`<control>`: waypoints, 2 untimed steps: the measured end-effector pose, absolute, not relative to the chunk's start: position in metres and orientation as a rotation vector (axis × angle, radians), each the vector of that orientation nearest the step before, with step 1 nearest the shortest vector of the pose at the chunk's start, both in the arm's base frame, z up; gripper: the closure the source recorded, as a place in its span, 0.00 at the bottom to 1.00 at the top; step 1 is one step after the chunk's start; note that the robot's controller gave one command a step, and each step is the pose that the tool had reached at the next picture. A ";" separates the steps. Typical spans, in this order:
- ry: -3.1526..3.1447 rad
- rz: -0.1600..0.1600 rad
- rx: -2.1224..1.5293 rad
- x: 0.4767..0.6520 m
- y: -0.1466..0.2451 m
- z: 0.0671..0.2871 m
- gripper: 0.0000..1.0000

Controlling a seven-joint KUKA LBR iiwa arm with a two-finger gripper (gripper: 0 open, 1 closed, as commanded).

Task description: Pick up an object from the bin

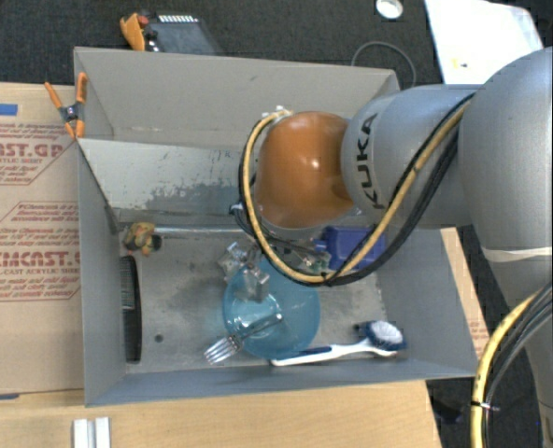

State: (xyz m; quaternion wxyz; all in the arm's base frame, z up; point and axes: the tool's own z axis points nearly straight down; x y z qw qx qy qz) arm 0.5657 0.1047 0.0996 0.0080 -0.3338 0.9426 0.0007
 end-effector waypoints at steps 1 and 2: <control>2.961 0.007 -1.041 0.563 0.102 0.141 1.00; 2.956 0.008 -1.063 0.557 0.068 0.225 1.00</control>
Offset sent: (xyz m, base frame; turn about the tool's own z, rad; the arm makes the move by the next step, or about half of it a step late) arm -0.0119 -0.0523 0.1533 -0.0220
